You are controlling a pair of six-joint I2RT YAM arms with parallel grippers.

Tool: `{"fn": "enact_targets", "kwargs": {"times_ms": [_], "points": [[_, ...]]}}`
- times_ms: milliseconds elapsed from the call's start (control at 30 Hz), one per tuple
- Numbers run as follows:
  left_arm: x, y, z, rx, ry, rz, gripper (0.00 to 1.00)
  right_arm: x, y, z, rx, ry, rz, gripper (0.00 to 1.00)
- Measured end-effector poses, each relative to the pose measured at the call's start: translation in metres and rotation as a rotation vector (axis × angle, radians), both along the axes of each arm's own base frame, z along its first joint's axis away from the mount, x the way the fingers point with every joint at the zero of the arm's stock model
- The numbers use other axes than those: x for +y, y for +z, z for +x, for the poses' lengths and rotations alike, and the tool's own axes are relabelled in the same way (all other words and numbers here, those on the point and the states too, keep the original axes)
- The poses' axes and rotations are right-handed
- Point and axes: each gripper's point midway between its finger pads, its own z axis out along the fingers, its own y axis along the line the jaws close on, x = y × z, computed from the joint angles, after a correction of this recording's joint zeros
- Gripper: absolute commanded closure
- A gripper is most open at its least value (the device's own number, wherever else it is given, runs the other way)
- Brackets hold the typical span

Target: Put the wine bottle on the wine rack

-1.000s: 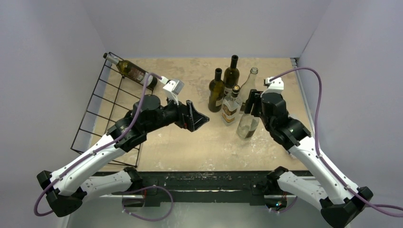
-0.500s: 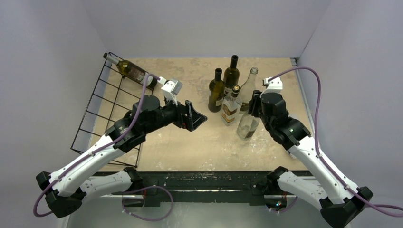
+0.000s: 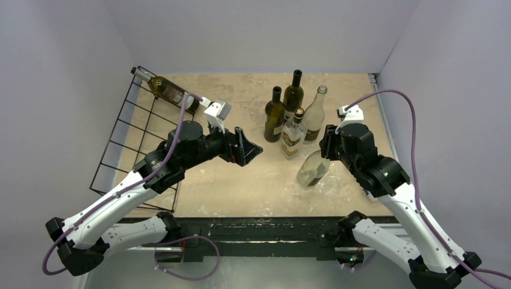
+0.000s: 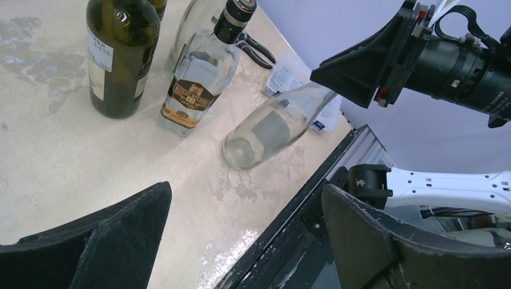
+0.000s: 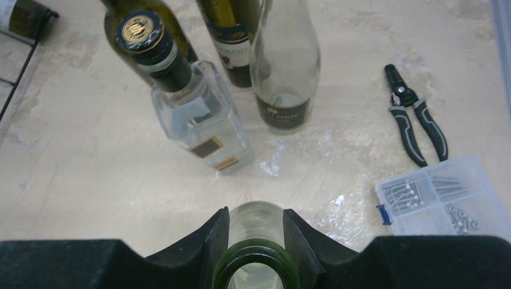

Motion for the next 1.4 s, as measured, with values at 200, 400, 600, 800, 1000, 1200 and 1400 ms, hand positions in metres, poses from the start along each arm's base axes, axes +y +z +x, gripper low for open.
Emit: {"fn": "enact_targets", "kwargs": {"times_ms": [200,400,600,800,1000,1200,1400], "points": [[-0.004,-0.003,0.001,0.01,-0.011,0.003,0.04,0.014,0.006,-0.016,0.056,0.089,0.053,1.0],[-0.015,-0.009,0.001,0.024,-0.046,0.006,0.08,0.043,0.018,-0.024,0.112,0.181,0.183,1.0],[-0.031,-0.012,-0.004,0.004,-0.1,0.024,0.09,0.08,0.017,-0.027,0.21,0.261,0.328,1.0],[-0.052,-0.017,-0.017,-0.055,-0.168,0.103,0.09,0.108,0.016,-0.026,0.286,0.324,0.434,1.0],[-0.067,-0.01,-0.02,-0.12,-0.179,0.182,0.1,0.126,0.028,-0.025,0.294,0.365,0.529,1.0],[-0.069,-0.017,-0.015,-0.149,-0.132,0.264,0.12,0.137,0.041,-0.023,0.28,0.382,0.61,1.0],[-0.072,-0.025,-0.013,-0.179,-0.12,0.343,0.13,0.141,0.039,-0.023,0.294,0.386,0.643,1.0]]}}
